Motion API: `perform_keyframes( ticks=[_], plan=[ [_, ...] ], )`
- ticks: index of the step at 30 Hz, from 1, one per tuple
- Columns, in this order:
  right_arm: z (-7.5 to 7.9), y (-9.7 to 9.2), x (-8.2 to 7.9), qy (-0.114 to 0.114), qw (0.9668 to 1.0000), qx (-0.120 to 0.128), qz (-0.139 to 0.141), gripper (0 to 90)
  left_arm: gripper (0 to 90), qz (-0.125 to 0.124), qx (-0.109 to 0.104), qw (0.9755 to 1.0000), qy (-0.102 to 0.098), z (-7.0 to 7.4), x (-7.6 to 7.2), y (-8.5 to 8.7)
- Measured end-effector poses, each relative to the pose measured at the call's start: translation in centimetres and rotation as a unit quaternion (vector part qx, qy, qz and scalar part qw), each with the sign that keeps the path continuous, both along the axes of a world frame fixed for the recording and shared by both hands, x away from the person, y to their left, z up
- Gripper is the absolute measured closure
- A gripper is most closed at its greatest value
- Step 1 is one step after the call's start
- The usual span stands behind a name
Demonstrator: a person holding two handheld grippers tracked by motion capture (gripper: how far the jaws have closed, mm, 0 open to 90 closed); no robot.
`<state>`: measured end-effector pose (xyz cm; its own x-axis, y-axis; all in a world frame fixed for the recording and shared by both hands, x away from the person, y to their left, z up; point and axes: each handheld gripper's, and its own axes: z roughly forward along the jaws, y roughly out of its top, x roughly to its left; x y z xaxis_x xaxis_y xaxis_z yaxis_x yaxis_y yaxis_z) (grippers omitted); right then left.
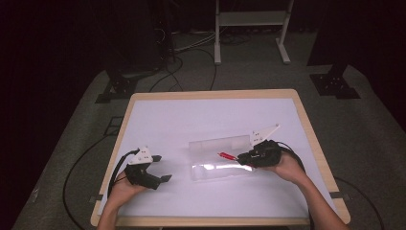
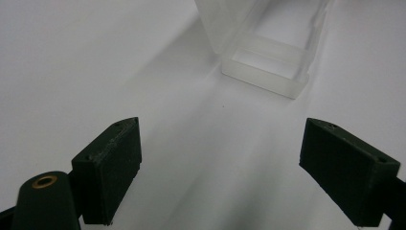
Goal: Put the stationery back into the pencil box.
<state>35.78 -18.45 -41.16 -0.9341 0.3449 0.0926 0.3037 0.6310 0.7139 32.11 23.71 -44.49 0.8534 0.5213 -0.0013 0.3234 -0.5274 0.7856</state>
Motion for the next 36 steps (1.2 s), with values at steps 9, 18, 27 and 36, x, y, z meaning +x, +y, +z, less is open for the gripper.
perform_keyframes(
  ticks=[9,18,27,36],
  plan=[
    [-0.4,1.5,0.7,-0.002,0.9995,-0.01,0.03,78.6,13.2,0.0,0.0,1.0,0.002,0.0,0.0,0.0],
    [-1.1,2.3,1.6,0.005,0.9988,-0.02,0.044,78.6,12.5,0.002,0.002,1.0,0.003,-0.1,0.0,0.2],
    [-1.9,2.5,2.2,0.014,0.9987,-0.024,0.042,78.5,12.2,0.004,-0.002,1.0,0.003,0.0,0.0,0.3],
    [-2.8,3.0,2.6,0.021,0.9977,-0.031,0.057,78.6,12.2,0.003,-0.004,1.0,0.005,0.0,0.0,0.3]
  ],
)
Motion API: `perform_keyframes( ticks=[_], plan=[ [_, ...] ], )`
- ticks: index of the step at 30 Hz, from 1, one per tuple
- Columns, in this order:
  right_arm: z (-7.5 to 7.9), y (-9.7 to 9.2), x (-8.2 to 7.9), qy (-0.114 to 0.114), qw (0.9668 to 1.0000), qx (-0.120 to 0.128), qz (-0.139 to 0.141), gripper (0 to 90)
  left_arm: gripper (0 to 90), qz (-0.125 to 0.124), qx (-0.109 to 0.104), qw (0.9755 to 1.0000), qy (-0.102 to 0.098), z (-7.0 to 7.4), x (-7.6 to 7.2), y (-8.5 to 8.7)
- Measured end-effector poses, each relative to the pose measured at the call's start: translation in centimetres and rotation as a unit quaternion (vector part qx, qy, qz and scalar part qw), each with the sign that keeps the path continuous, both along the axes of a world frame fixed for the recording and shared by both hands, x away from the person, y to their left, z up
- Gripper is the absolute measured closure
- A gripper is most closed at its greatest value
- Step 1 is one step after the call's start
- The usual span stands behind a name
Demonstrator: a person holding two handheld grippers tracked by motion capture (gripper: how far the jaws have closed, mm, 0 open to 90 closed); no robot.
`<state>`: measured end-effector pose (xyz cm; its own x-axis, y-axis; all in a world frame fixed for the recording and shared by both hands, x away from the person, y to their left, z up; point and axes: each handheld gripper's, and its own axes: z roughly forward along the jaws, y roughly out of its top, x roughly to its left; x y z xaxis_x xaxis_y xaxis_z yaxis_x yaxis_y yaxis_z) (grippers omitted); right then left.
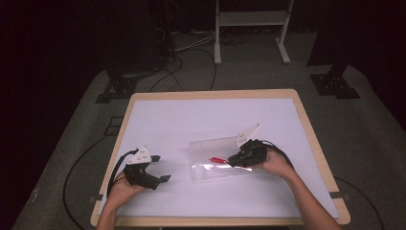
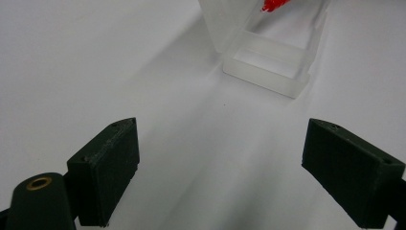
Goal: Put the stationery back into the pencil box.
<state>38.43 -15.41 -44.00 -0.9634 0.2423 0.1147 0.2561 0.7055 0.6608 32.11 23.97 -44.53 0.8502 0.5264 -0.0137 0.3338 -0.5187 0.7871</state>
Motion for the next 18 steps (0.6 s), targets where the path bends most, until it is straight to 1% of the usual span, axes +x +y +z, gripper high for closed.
perform_keyframes(
  ticks=[2,5,7,11,15,18],
  plan=[
    [-0.11,0.14,-0.02,0.001,1.0,0.0,0.0,78.5,12.1,-0.002,-0.002,1.0,0.001,0.04,-0.01,-0.02],
    [-0.18,0.29,-0.05,-0.003,1.0,-0.003,0.003,78.5,12.1,-0.003,-0.011,0.9999,0.0,0.24,-0.1,-0.13],
    [-0.28,0.35,-0.06,0.002,1.0,-0.003,0.002,78.5,12.1,-0.004,-0.012,0.9999,0.0,0.32,-0.1,-0.18],
    [-0.47,0.33,0.05,0.006,1.0,-0.005,0.003,78.5,11.6,-0.003,-0.009,0.9999,0.003,0.19,-0.03,-0.13],
    [-0.6,0.32,0.12,0.011,0.9999,-0.004,0.002,78.4,11.3,-0.001,-0.016,0.9999,0.007,0.2,0.03,0.02],
    [-0.75,0.34,0.23,0.012,0.9999,-0.007,0.001,78.3,11.1,-0.001,-0.015,0.9998,0.009,0.09,0.08,0.14]
  ],
)
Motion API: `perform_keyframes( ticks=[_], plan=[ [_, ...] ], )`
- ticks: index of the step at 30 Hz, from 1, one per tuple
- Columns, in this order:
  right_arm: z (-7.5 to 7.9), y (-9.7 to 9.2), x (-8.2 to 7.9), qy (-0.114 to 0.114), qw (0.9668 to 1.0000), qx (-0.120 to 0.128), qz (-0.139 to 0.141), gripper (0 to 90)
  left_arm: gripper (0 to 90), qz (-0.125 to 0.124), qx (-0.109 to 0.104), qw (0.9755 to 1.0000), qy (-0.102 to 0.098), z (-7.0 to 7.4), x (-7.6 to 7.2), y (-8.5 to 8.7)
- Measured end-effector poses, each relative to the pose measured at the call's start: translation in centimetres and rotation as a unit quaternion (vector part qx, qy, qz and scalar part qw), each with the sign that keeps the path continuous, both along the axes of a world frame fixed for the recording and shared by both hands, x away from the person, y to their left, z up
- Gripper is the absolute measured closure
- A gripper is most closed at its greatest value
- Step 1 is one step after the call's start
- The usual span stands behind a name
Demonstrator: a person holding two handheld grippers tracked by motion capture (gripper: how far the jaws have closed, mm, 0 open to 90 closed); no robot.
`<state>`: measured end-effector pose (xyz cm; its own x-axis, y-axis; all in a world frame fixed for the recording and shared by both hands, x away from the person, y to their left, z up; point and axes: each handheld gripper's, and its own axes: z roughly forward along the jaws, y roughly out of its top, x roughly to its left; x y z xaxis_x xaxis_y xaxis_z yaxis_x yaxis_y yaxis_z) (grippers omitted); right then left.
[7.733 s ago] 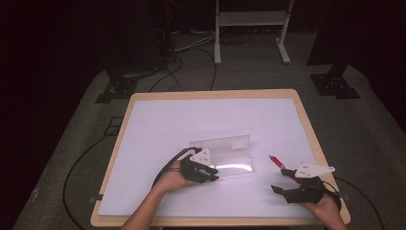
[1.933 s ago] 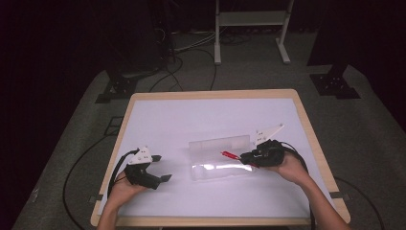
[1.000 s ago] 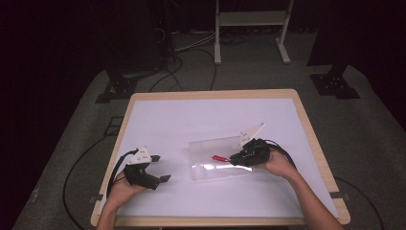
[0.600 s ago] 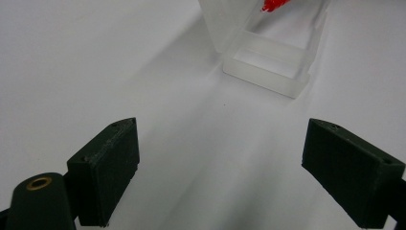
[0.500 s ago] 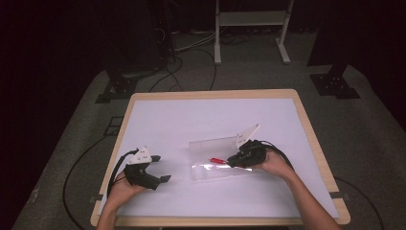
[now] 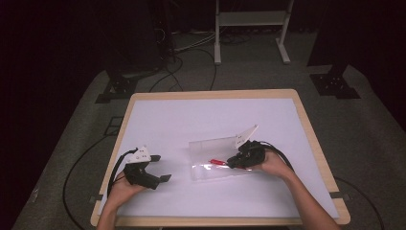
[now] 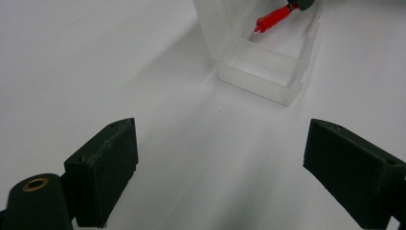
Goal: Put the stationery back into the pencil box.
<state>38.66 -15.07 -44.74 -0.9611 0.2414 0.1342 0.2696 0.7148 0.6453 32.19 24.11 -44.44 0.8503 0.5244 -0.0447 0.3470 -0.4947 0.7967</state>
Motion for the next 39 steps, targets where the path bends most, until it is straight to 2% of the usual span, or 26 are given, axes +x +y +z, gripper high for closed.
perform_keyframes(
  ticks=[13,23,29,39],
  plan=[
    [-0.4,0.0,0.3,0.012,0.9999,0.006,-0.005,77.7,11.0,0.001,-0.006,1.0,0.001,-0.1,-0.1,0.1],
    [0.2,-0.7,0.3,0.017,0.9995,0.025,-0.009,70.5,10.8,0.002,-0.008,1.0,0.004,-0.2,-0.2,0.0],
    [0.8,-0.9,0.1,0.01,0.9994,0.031,-0.009,66.9,10.8,0.002,-0.01,0.9999,0.005,-0.2,-0.1,0.0],
    [1.8,-2.7,-0.7,0.0,0.9982,0.049,-0.034,56.4,9.8,0.005,-0.012,0.9999,0.007,-0.3,-0.3,0.2]
  ],
)
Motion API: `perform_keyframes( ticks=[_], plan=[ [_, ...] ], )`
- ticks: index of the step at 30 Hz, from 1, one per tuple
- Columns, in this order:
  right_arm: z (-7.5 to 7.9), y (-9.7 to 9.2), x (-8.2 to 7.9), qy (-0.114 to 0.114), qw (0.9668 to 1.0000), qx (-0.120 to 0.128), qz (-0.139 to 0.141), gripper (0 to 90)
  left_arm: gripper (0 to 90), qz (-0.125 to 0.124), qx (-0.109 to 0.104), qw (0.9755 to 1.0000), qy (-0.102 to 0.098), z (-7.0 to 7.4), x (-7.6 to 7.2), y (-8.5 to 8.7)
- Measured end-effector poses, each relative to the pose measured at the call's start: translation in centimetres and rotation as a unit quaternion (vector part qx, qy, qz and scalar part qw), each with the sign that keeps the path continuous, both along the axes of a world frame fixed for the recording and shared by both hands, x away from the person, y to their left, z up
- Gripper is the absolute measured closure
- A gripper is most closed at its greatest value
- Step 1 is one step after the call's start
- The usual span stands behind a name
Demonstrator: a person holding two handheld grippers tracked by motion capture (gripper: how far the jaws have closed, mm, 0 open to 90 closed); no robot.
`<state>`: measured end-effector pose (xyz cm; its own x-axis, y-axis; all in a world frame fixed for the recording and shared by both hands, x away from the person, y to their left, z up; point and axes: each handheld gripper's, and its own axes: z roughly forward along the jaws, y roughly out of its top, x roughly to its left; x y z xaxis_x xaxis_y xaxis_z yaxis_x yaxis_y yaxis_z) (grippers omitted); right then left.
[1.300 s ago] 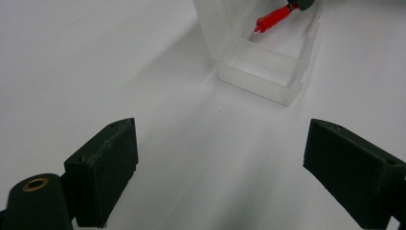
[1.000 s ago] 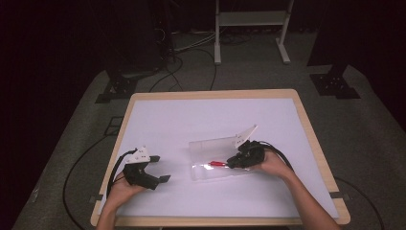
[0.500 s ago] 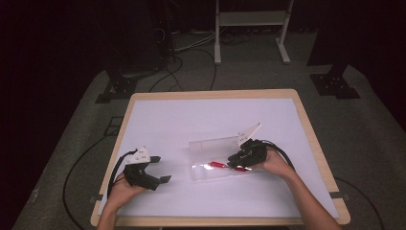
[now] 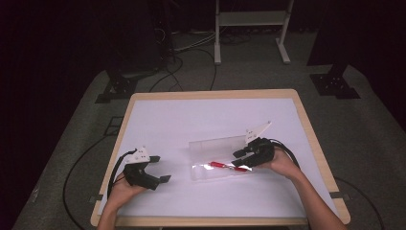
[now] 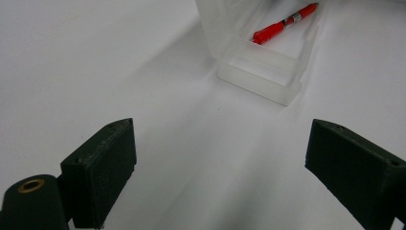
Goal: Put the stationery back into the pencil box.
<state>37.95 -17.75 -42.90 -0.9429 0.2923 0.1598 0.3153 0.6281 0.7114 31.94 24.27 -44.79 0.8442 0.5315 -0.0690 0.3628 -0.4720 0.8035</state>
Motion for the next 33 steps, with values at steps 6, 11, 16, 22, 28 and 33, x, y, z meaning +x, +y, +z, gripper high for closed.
perform_keyframes(
  ticks=[6,11,16,22,28,33],
  plan=[
    [0.4,-1.1,-0.6,-0.005,0.9999,0.005,-0.013,54.0,9.7,0.006,0.005,1.0,-0.001,-0.2,-0.2,0.2],
    [0.7,-2.2,-0.8,-0.007,0.9996,0.007,-0.025,52.7,9.7,0.01,0.004,0.9999,-0.003,-0.2,-0.2,0.4],
    [0.9,-3.3,-0.9,-0.007,0.9992,0.012,-0.038,51.7,9.4,0.012,0.007,0.9999,-0.002,-0.3,-0.2,0.6],
    [1.0,-4.3,-1.1,-0.008,0.9984,0.015,-0.053,48.2,9.3,0.014,0.007,0.9999,-0.002,-0.3,-0.3,0.6],
    [1.3,-5.3,-1.5,-0.016,0.9977,0.019,-0.062,47.6,9.3,0.012,0.007,0.9999,-0.001,-0.3,-0.2,0.5],
    [1.4,-6.2,-1.8,-0.015,0.9971,0.019,-0.072,45.0,9.3,0.011,0.006,0.9999,-0.001,-0.3,-0.2,0.4]
  ],
)
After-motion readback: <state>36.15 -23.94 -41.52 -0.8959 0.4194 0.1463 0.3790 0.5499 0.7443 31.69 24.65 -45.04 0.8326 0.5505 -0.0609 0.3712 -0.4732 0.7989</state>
